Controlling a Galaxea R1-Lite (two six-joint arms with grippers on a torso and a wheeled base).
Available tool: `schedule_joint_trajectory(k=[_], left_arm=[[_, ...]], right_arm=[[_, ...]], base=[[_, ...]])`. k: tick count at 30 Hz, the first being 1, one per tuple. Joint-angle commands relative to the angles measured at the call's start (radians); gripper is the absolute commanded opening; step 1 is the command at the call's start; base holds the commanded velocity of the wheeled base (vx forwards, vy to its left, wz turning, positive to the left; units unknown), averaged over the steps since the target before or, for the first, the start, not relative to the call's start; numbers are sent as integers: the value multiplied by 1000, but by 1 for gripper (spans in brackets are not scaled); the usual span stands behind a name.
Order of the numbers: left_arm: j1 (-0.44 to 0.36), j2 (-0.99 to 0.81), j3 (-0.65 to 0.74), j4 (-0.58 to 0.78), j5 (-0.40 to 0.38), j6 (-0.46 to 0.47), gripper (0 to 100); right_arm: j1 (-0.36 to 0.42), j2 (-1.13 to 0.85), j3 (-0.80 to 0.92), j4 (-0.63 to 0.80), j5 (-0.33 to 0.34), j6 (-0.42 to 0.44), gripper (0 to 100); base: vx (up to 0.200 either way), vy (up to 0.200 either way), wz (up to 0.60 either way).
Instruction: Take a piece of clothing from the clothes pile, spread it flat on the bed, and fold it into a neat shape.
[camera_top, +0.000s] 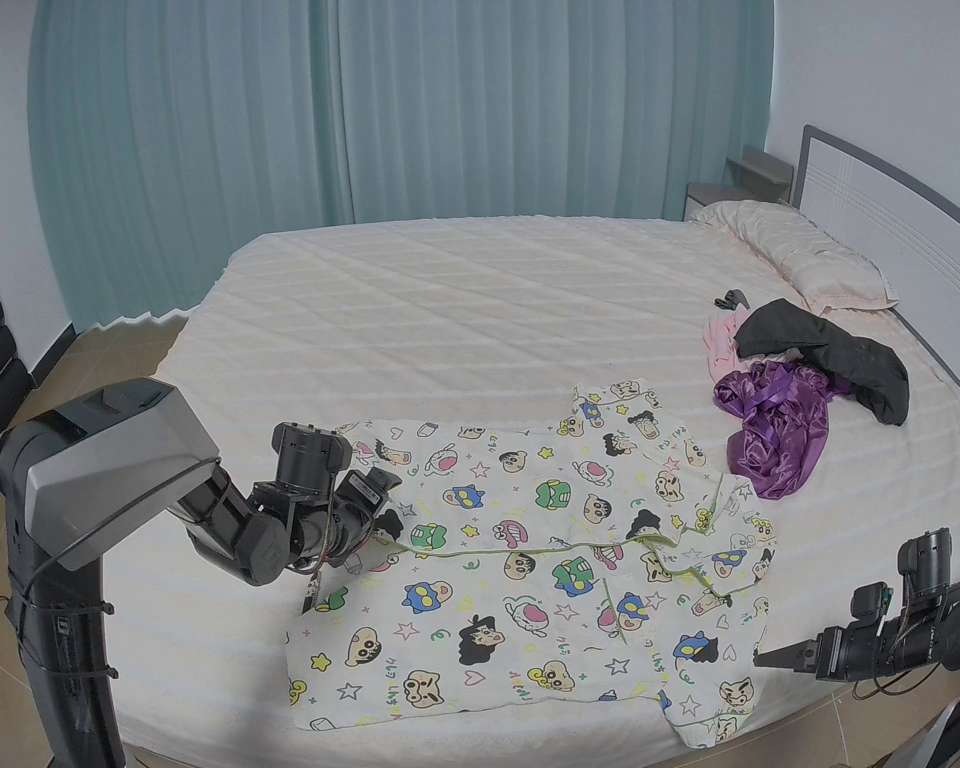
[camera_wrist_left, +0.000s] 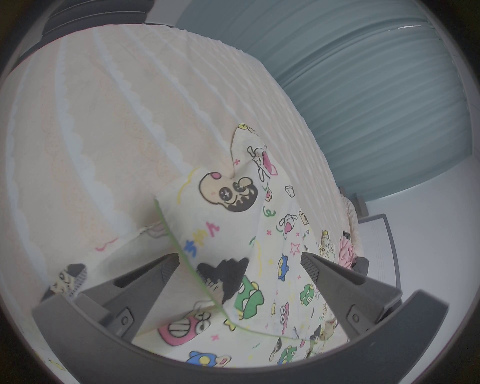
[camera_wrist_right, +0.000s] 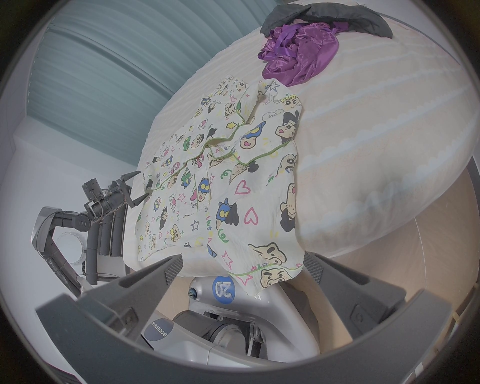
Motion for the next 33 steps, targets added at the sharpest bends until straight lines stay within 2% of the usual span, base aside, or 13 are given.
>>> schedule_joint_trajectory(k=[1,3,4,7,9,11,15,21,33], left_arm=[[-6,50,-54,-1,39,-13,100],[-6,51,-60,-1,66,-14,100],[-4,51,-62,-2,71,-16,0],[-4,48,-54,-2,101,-16,0],[-9,40,-36,-1,192,-9,0],[-25,34,-5,-2,235,1,0],[-55,-4,42,-2,258,60,0],[-82,8,56,-1,368,99,0],[-85,7,118,-4,404,116,0]], right_arm=[[0,1,0,-1,0,0,100],[0,1,2,-1,0,0,100],[0,1,2,-1,0,0,100],[1,1,2,-1,2,0,100],[1,1,2,-1,2,0,100],[1,1,2,-1,2,0,100],[1,1,3,-1,2,0,100],[1,0,11,-1,3,0,100],[3,-2,12,-1,3,-1,100]], base=[[0,0,0],[0,0,0],[0,0,0],[0,0,0],[0,0,0],[0,0,0],[0,0,0],[0,0,0],[0,0,0]])
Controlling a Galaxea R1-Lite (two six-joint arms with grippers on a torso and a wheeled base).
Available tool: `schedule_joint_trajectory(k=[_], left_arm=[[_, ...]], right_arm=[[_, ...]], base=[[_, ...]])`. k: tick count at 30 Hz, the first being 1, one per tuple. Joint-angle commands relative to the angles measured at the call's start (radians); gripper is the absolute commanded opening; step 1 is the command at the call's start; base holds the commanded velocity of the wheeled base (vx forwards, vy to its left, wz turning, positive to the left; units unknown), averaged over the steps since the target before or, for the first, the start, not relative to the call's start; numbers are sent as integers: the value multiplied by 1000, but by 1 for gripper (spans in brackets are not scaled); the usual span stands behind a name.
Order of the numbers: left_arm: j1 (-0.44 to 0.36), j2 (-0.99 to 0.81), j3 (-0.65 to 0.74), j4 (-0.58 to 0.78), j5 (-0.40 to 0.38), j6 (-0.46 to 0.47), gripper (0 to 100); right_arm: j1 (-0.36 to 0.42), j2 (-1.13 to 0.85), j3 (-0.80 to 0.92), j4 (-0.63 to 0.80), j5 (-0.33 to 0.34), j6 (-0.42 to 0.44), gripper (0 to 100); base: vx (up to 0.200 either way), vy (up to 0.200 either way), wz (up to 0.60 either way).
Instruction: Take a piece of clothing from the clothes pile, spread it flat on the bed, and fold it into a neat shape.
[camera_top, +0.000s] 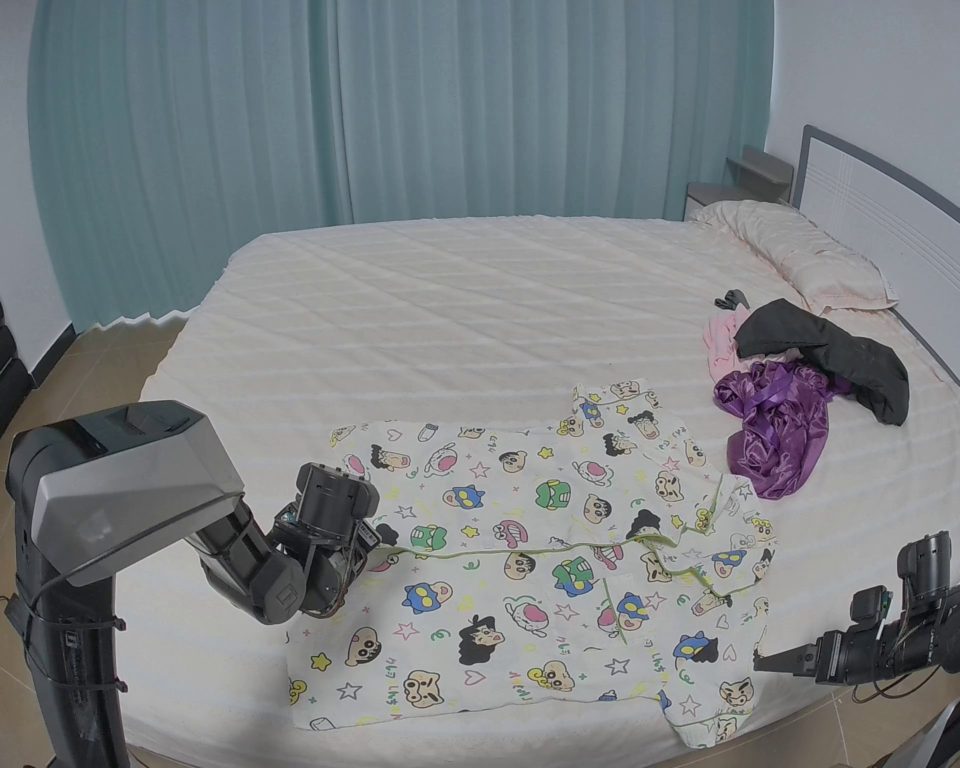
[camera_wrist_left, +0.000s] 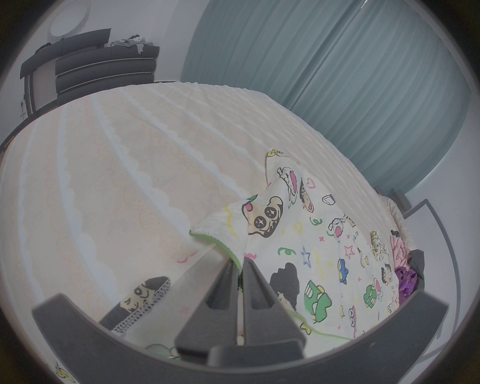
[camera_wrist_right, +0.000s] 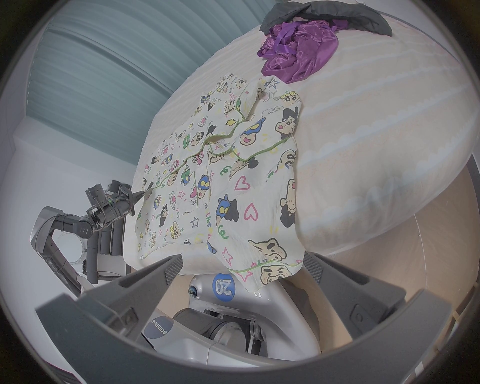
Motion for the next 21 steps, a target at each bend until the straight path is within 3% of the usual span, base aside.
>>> schedule_joint_trajectory(k=[1,3,4,14,21], left_arm=[[1,-4,16,0,3,0,0],[3,-5,17,0,3,0,0],[3,-5,19,0,3,0,100],[11,-102,105,-79,-19,0,100],[14,-309,318,-145,-115,-9,100]], right_arm=[[0,-1,3,0,0,0,100],[2,-1,6,-2,0,0,100],[5,-2,6,-2,0,0,100],[0,-36,4,-6,0,1,100],[-1,-66,-6,-6,-1,14,100]], base=[[0,0,0],[0,0,0],[0,0,0],[0,0,0],[0,0,0]])
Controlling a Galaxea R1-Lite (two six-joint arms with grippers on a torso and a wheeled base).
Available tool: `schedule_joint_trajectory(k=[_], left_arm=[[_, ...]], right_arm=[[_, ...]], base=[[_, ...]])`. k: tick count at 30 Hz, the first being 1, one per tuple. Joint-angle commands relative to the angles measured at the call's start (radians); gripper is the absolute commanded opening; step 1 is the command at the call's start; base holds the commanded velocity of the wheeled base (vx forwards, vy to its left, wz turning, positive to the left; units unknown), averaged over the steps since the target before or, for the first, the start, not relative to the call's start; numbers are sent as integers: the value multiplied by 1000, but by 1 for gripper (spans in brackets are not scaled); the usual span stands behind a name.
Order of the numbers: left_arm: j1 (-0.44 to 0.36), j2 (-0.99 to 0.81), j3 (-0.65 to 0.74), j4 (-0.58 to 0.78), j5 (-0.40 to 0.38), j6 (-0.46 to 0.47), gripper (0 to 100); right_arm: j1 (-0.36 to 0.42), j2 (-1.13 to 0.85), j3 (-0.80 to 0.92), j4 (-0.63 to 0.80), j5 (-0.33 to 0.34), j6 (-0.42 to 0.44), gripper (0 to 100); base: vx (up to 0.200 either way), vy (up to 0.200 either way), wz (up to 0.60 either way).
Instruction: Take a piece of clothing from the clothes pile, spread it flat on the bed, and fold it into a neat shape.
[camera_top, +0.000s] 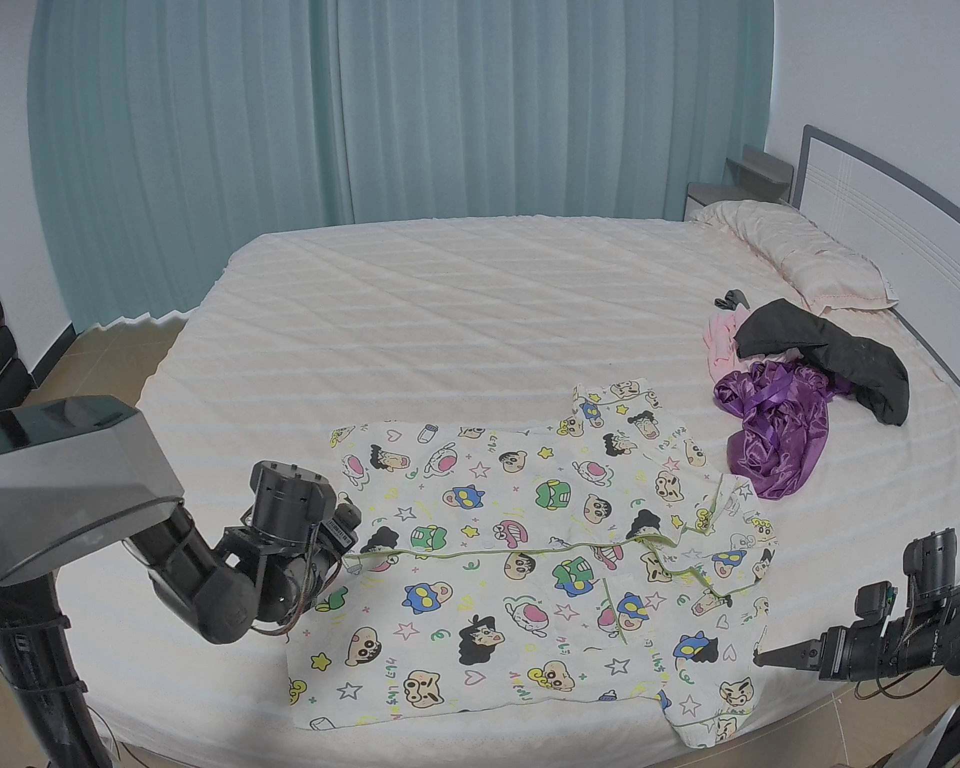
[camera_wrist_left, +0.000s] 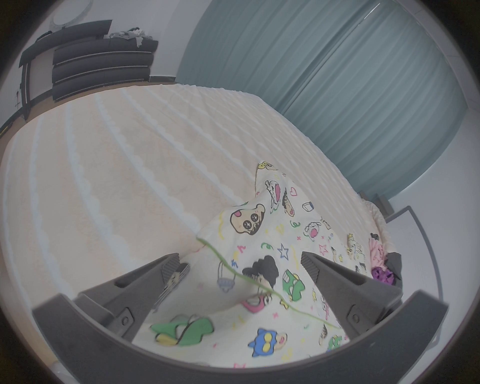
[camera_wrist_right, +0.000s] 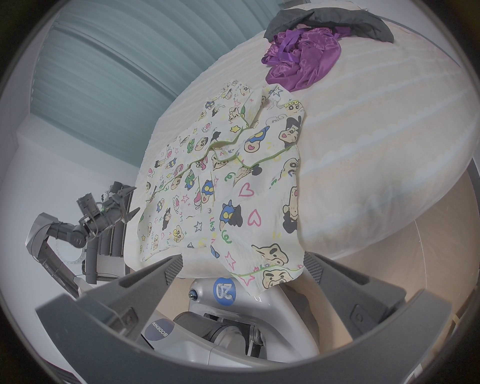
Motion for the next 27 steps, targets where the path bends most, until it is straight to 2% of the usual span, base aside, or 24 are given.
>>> schedule_joint_trajectory(k=[1,5,11,15,27], left_arm=[[5,-174,153,-50,-63,-12,100],[11,-210,223,-78,-89,-45,100],[7,-217,233,-76,-97,-96,100],[-7,-213,234,-76,-97,-110,100],[-27,-201,234,-76,-97,-123,100]], right_arm=[[3,-37,-9,0,-1,22,100],[3,-53,-10,-2,-1,49,100],[6,-51,-9,-2,1,51,100],[3,-50,-9,-2,22,52,100],[1,-42,-9,-2,29,51,100]], base=[[0,0,0],[0,0,0],[0,0,0],[0,-200,0],[0,-200,0]])
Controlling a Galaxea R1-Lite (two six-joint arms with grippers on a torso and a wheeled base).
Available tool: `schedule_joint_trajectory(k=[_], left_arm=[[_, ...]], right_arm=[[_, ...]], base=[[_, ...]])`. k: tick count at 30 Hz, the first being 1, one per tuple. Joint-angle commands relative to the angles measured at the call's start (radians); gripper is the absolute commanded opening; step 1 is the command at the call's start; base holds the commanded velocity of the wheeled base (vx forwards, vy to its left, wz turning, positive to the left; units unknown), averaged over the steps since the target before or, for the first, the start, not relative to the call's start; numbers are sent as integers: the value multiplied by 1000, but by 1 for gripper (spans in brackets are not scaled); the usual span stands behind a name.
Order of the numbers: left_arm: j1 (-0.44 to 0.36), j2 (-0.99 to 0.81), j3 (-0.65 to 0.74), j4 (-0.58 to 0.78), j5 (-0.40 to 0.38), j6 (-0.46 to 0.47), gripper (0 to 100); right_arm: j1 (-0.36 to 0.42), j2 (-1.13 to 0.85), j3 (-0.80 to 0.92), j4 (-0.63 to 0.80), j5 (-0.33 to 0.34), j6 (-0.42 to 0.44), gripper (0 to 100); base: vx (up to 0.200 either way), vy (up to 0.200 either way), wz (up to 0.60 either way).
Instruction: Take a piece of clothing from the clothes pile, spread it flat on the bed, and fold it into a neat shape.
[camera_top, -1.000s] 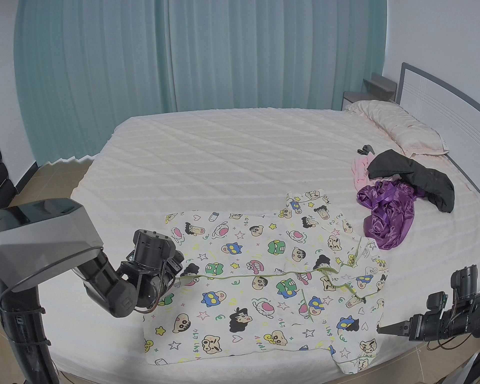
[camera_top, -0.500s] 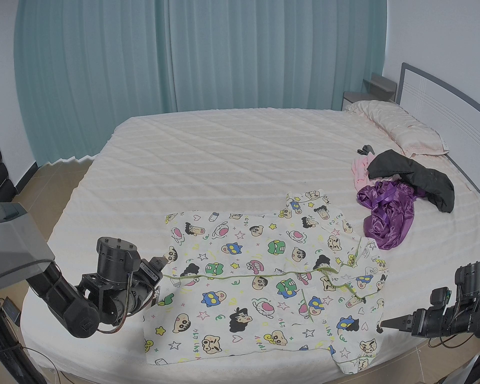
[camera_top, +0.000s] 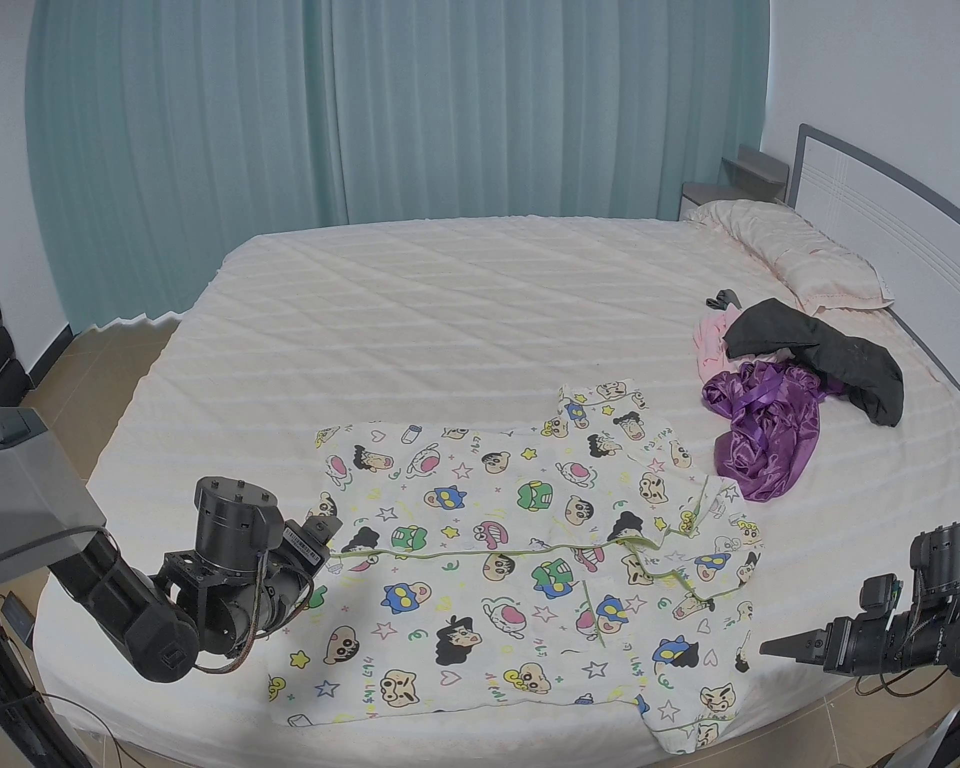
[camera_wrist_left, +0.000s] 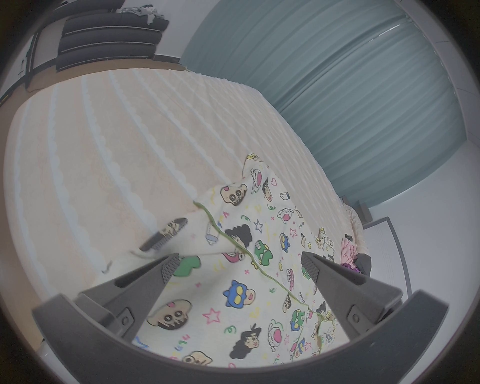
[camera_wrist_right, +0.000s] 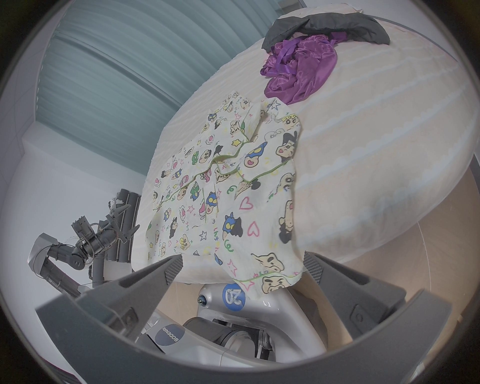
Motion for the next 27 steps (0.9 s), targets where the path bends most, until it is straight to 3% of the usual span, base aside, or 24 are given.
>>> schedule_joint_trajectory(k=[1,6,18,21,27], left_arm=[[-9,5,0,0,1,-10,100],[-16,5,0,0,1,-13,100],[-14,-10,9,-3,-2,-33,100],[-14,-5,11,-3,-4,-34,100],[-16,1,9,-3,-6,-34,100]], right_arm=[[0,6,0,-1,0,-1,100],[0,1,0,-1,0,-1,100],[0,-3,-17,-4,0,17,100],[11,-3,-49,-43,-4,80,100],[49,7,-161,-62,-13,212,100]], base=[[0,-200,0],[0,-200,0],[0,0,0],[200,0,0],[0,0,0]])
